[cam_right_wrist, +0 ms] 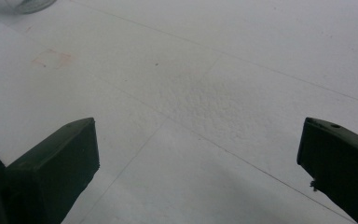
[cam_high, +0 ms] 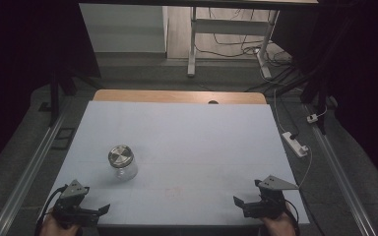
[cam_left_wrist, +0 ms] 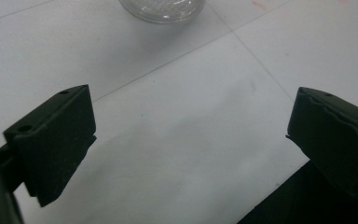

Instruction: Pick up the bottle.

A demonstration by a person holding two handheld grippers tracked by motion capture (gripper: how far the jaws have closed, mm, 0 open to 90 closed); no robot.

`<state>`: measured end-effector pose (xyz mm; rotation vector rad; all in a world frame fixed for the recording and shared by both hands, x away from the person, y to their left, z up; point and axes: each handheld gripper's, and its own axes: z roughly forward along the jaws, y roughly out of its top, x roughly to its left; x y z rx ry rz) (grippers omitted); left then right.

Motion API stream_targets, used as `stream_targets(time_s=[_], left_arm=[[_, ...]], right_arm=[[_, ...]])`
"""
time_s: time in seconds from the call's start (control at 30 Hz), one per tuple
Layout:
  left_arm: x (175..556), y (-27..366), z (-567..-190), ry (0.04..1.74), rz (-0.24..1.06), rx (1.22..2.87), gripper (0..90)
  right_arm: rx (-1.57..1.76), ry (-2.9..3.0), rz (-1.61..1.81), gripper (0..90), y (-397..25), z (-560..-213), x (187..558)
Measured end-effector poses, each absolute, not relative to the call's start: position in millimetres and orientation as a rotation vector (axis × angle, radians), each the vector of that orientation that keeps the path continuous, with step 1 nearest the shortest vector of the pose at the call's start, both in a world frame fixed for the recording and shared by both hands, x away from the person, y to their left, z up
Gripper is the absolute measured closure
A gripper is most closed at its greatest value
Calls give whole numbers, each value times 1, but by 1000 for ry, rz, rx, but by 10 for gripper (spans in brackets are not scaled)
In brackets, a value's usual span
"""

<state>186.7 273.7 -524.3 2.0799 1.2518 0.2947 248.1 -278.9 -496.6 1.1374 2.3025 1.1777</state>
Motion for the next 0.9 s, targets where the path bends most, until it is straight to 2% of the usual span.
stream_targets(time_s=[0.13,0.43,0.9], left_arm=[[187,279,-524,1264,268,2029,7],[190,280,-524,1256,236,2023,5],[188,281,-523,1253,251,2001,0]], right_arm=[[1144,2308,1188,0,-280,-497,249],[1145,2336,1171,0,-278,-497,250],[1141,2341,1173,12,-278,-498,250]])
